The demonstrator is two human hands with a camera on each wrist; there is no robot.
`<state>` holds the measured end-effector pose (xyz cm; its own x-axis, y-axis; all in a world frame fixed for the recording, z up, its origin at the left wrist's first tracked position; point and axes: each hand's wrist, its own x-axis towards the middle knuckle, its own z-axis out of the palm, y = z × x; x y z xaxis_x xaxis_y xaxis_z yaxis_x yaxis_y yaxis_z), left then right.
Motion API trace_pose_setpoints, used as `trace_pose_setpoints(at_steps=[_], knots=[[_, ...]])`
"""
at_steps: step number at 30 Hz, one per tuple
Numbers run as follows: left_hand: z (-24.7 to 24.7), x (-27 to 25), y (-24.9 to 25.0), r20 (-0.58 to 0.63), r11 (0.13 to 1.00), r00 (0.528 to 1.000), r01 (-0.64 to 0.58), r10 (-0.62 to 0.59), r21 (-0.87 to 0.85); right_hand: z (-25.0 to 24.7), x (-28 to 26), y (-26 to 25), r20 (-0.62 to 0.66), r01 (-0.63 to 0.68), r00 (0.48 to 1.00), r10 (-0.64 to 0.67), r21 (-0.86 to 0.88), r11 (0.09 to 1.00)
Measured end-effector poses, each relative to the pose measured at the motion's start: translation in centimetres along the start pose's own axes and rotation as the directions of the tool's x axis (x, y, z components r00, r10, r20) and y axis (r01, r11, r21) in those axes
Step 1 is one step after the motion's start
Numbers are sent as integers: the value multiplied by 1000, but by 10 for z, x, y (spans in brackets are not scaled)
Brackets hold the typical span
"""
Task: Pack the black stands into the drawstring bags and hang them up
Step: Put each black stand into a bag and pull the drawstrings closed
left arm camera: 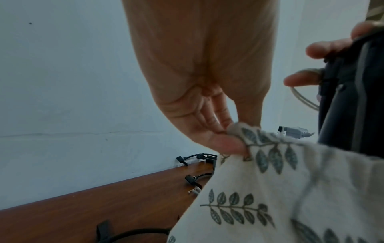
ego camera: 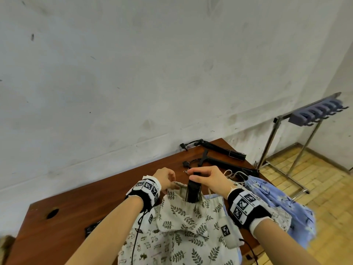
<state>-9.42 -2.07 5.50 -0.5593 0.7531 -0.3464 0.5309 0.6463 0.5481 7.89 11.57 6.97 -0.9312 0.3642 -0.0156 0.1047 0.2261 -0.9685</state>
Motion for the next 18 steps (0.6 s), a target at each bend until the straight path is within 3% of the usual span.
trace_pose_setpoints(at_steps=[9, 14, 18], knots=[[-3, 0, 6, 32, 989, 999, -27, 22, 148, -4, -3, 2, -12, 18, 1000, -18, 28, 999], [-1, -4, 8, 107, 993, 990, -102, 95, 65, -10, -6, 5, -35, 33, 999, -32, 44, 998], [-4, -2, 8, -44, 995, 999, 0, 4, 95, -19, -13, 7, -66, 28, 998, -25, 47, 998]])
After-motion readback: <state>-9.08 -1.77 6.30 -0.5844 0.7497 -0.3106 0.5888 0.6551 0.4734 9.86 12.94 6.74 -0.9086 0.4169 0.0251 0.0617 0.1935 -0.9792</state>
